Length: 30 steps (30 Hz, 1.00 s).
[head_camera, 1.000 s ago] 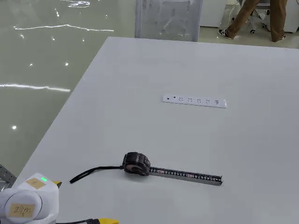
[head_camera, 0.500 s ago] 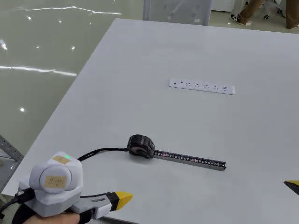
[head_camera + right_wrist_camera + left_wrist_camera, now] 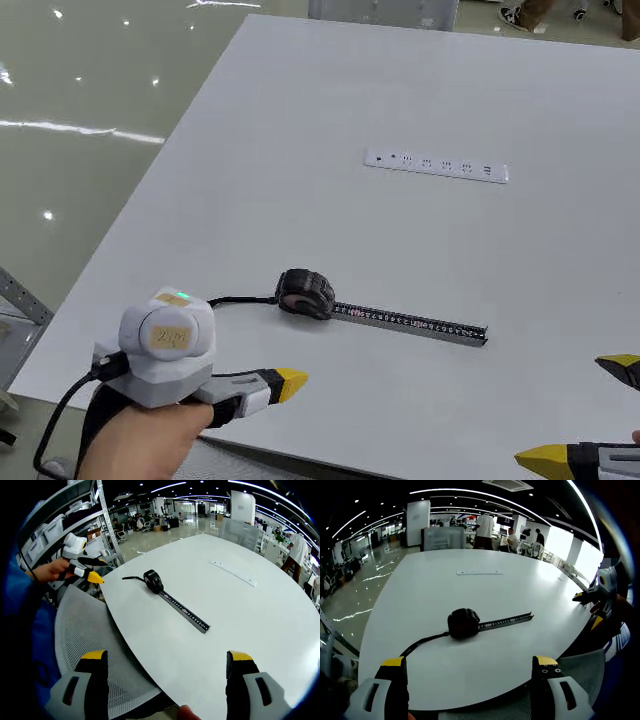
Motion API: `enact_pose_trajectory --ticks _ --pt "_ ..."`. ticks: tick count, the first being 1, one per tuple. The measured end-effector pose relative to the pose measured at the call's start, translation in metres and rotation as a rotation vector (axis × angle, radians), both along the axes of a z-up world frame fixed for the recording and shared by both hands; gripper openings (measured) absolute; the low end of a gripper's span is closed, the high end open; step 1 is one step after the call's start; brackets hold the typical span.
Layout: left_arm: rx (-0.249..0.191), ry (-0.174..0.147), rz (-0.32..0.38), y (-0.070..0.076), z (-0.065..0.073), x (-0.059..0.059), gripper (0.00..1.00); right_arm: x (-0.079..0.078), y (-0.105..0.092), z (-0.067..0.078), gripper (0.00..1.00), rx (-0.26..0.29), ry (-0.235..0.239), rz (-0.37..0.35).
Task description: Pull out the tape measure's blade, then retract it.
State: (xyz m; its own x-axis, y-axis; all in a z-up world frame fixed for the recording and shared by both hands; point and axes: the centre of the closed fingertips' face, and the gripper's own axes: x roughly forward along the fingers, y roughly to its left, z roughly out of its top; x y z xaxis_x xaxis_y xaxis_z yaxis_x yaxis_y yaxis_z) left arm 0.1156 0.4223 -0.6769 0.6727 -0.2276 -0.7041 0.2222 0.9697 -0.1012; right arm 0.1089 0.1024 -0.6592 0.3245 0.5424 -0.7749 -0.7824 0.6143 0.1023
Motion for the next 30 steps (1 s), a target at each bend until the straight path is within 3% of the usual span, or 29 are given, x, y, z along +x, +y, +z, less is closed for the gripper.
enact_pose_trajectory --ticks 6,8,9,12,21,30 --pt "-0.006 0.02 0.005 -0.005 -0.012 0.007 1.0 0.008 0.001 -0.008 0.93 -0.005 0.009 -0.002" --pt "-0.02 0.023 0.008 -0.009 -0.014 0.01 1.0 0.012 -0.001 -0.012 0.93 -0.029 -0.003 0.007" --pt "-0.023 0.023 0.012 -0.009 -0.014 0.012 1.0 0.016 -0.002 -0.013 0.93 -0.043 -0.019 0.003" --pt "-0.028 0.023 0.017 -0.013 -0.016 0.018 1.0 0.019 0.0 -0.017 0.94 -0.042 0.001 0.016" --pt "-0.058 0.006 0.054 -0.023 -0.02 0.039 0.99 0.036 0.005 -0.03 0.91 -0.059 0.0 0.067" --pt "-0.042 0.011 0.052 -0.028 -0.03 0.052 0.99 0.052 0.01 -0.045 0.92 -0.079 0.005 0.108"
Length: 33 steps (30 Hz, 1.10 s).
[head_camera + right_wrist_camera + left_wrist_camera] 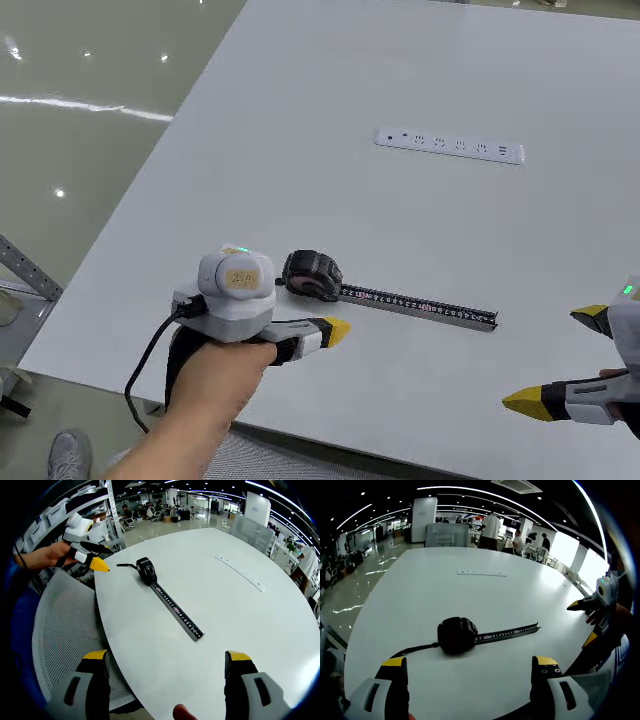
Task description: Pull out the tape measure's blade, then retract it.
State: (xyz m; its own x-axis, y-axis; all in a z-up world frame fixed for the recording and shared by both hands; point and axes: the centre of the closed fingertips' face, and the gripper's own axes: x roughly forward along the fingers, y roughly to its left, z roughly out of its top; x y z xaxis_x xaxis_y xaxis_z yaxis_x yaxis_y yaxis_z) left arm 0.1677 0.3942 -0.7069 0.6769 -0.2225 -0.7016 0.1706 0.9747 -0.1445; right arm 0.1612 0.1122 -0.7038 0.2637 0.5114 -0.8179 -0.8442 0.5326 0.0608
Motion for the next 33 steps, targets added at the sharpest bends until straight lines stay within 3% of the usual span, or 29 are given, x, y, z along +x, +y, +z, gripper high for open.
enact_pose_trajectory --ticks 15,24,33 --pt "0.01 0.02 -0.012 -0.004 -0.024 0.031 0.99 0.024 0.002 -0.031 0.9 -0.035 0.058 0.061" --pt "-0.013 0.043 -0.001 -0.005 -0.039 0.047 0.98 0.035 0.006 -0.047 0.86 -0.062 0.072 0.114" --pt "-0.02 0.075 0.002 -0.006 -0.054 0.054 0.97 0.045 0.009 -0.062 0.84 -0.071 0.096 0.156"
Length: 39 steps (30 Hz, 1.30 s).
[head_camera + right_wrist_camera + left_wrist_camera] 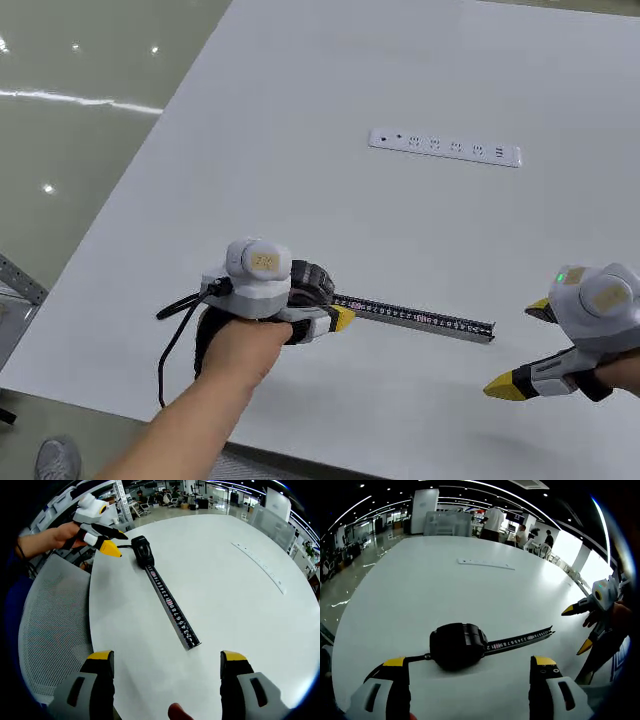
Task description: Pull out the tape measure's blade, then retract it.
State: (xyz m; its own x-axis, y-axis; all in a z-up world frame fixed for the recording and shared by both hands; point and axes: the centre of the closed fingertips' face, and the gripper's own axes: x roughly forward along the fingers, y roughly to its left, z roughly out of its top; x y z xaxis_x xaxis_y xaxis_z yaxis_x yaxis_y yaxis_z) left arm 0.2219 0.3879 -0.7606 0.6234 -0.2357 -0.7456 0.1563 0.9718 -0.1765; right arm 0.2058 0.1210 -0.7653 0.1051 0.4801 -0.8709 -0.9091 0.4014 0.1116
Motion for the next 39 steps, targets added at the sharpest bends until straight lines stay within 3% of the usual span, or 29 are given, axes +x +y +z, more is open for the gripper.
enact_pose_trajectory --ticks 9,15,36,39 --pt "-0.012 -0.009 0.016 0.003 -0.007 0.01 0.94 0.013 0.0 -0.014 0.77 -0.021 -0.008 0.054" --pt "0.005 -0.014 0.025 0.005 -0.01 0.016 0.91 0.021 0.001 -0.026 0.71 -0.04 -0.016 0.108" --pt "-0.012 -0.02 0.08 0.009 -0.02 0.034 0.81 0.036 -0.003 -0.045 0.51 -0.081 -0.032 0.236" --pt "-0.016 -0.016 0.081 0.008 -0.022 0.035 0.8 0.037 -0.004 -0.047 0.44 -0.08 -0.035 0.252"
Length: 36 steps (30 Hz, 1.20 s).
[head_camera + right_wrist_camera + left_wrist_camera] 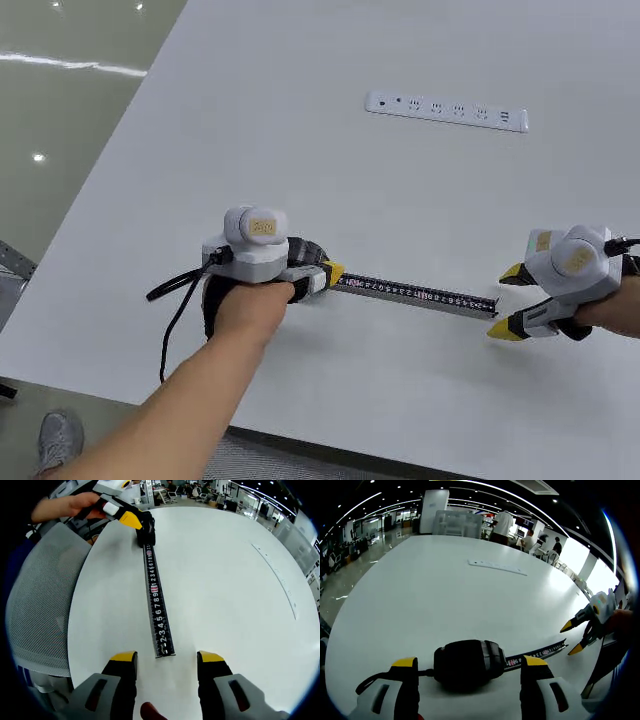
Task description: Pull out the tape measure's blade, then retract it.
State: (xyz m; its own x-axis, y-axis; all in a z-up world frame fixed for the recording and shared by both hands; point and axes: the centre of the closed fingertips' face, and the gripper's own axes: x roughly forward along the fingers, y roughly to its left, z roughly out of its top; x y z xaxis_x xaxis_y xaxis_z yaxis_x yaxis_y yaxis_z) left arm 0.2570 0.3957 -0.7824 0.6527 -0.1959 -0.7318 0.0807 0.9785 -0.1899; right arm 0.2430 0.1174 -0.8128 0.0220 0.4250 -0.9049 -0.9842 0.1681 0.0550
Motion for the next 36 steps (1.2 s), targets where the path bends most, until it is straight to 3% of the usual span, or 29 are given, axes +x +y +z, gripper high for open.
enact_pose_trajectory --ticks 10,20,27,36 --pt "-0.009 0.014 0.016 0.0008 -0.0037 -0.0007 0.76 0.0017 0.0036 -0.003 0.3 0.001 -0.026 0.057" --pt "-0.025 0.02 0.033 0.0006 -0.0033 -0.0041 0.74 -0.0003 0.0038 -0.0086 0.25 -0.016 -0.036 0.113" --pt "-0.028 0.018 0.036 0.001 -0.0026 -0.0034 0.71 -0.0025 0.0061 -0.0081 0.16 -0.004 -0.035 0.127" --pt "-0.025 0.013 0.033 0.0017 -0.004 -0.0019 0.69 -0.0015 0.0053 -0.0092 0.13 -0.005 -0.041 0.127"
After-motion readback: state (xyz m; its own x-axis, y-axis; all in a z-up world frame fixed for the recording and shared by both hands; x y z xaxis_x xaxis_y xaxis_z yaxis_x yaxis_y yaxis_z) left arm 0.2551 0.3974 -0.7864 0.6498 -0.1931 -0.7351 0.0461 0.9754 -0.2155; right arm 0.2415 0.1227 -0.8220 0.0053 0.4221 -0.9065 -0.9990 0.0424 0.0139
